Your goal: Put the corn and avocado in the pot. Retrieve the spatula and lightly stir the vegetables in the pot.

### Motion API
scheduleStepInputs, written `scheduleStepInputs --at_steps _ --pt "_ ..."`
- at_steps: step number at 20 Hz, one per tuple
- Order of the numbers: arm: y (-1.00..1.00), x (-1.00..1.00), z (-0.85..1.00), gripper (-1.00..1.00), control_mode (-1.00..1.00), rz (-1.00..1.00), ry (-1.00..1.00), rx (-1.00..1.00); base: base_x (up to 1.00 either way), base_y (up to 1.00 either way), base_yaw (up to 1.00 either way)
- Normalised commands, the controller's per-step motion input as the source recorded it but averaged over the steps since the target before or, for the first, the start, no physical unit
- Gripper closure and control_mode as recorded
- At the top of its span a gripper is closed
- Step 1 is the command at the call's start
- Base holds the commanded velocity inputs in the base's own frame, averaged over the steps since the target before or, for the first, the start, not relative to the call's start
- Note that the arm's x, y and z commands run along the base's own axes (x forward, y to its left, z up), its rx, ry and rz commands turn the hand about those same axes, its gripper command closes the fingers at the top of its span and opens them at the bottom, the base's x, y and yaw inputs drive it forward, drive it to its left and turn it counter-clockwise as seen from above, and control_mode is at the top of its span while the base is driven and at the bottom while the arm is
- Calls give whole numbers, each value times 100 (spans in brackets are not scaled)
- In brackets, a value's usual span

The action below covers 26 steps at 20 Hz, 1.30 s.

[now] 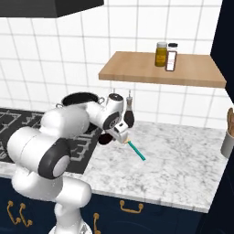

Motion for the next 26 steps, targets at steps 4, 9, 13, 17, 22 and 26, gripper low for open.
scheduleStepInputs --at_steps 4,9,13,17,22,26 --pt "73 -28 99 100 -100 1 -26 0 0 0 0" --pt "81 9 79 100 -100 3 -31 0 0 0 0" --pt "49 72 74 100 -100 0 -21 0 0 0 0" --pt "27 86 82 100 -100 0 -9 0 0 0 0" --pt "33 68 63 100 -100 0 -5 0 0 0 0" --pt "45 36 -7 100 -100 0 -1 -3 0 0 0"
